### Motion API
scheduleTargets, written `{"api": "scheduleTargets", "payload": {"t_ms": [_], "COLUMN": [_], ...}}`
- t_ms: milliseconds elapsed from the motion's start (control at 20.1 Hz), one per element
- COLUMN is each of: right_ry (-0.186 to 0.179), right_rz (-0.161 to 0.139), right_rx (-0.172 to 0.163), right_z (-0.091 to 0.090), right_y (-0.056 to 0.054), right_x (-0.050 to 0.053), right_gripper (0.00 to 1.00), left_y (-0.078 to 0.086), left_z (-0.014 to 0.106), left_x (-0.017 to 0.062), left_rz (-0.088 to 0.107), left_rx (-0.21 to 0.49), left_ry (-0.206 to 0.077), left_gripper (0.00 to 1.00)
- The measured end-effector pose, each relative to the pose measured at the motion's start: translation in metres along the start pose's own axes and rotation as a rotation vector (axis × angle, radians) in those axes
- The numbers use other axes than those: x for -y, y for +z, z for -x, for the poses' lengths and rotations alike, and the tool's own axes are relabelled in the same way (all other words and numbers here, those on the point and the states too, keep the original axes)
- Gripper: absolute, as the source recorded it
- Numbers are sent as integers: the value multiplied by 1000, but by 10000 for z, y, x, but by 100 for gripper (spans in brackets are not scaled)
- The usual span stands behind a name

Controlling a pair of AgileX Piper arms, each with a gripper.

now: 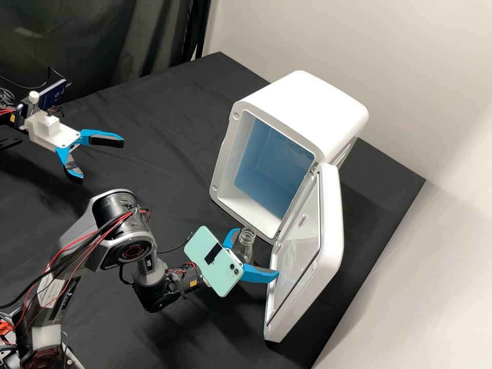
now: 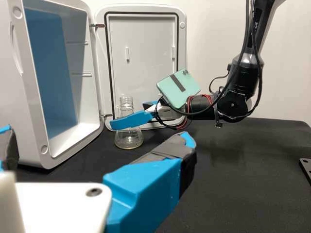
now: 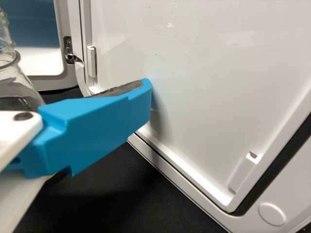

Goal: Place the flask in the incubator

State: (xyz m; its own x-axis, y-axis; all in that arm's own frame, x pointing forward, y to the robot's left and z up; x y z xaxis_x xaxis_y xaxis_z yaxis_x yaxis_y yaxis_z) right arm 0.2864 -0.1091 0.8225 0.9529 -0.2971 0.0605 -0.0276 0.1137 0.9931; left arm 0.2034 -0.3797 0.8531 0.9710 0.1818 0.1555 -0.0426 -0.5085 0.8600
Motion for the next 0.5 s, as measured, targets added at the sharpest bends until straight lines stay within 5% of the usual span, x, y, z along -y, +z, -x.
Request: {"api": "scheduleTargets", "payload": {"t_ms": [249,498], "right_ry": [-10,-49], "right_rz": [-1,12], "right_rx": [-2,-68], "right_z": [31,138], "right_y": [-34,-261], "right_x": [34,118], "right_gripper": [100,100], "left_y": [0,1], "left_z": [0,0], "left_x": [0,0], "left_rz": [0,4], "left_rx": [0,1], "left_ry": [0,0], "left_gripper": [100,100]}}
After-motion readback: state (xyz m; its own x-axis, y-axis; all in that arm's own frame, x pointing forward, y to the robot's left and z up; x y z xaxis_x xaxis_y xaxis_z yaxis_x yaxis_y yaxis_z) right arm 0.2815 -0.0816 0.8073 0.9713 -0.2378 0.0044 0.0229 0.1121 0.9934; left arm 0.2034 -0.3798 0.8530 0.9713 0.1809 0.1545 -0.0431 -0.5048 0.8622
